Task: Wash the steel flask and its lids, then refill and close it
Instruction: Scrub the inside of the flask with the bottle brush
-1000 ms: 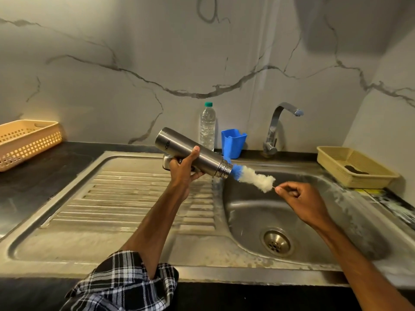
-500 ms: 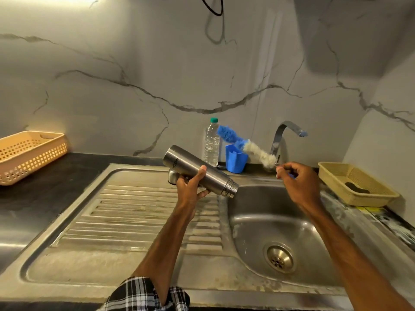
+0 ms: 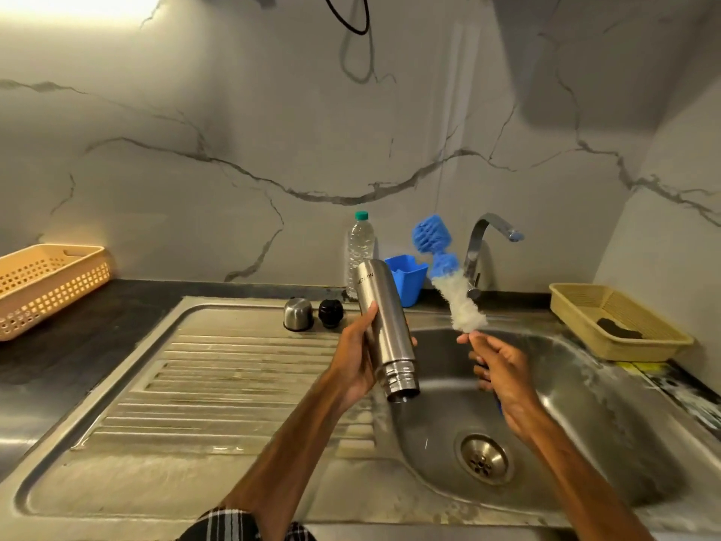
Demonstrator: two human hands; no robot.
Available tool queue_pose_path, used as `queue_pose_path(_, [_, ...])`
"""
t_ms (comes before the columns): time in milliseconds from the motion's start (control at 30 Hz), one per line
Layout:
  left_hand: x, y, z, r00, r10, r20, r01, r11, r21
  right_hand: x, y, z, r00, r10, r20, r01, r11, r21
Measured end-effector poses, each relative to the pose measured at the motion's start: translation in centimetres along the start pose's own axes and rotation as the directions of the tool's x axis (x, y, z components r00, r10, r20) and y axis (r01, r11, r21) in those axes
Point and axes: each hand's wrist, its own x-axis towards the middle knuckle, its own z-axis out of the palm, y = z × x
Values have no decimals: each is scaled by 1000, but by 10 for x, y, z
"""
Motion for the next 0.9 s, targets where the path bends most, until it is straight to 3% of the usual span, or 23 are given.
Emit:
queue_pose_path(133, [3, -4, -7, 999, -42, 10, 42, 999, -22, 3, -6, -20, 993, -36, 114, 33, 999, 25])
queue_pose_path(400, [11, -10, -11, 999, 28, -39, -21, 985, 173, -5, 14, -53, 949, 62, 308, -43, 997, -69])
queue_pose_path(667, [1, 8, -14, 999, -23, -44, 24, 1000, 14, -13, 23, -36, 888, 99, 450, -78, 995, -64])
queue_pose_path(900, [2, 11, -22, 997, -36, -72, 41, 996, 75, -16, 17, -35, 894, -88, 438, 187, 964, -187])
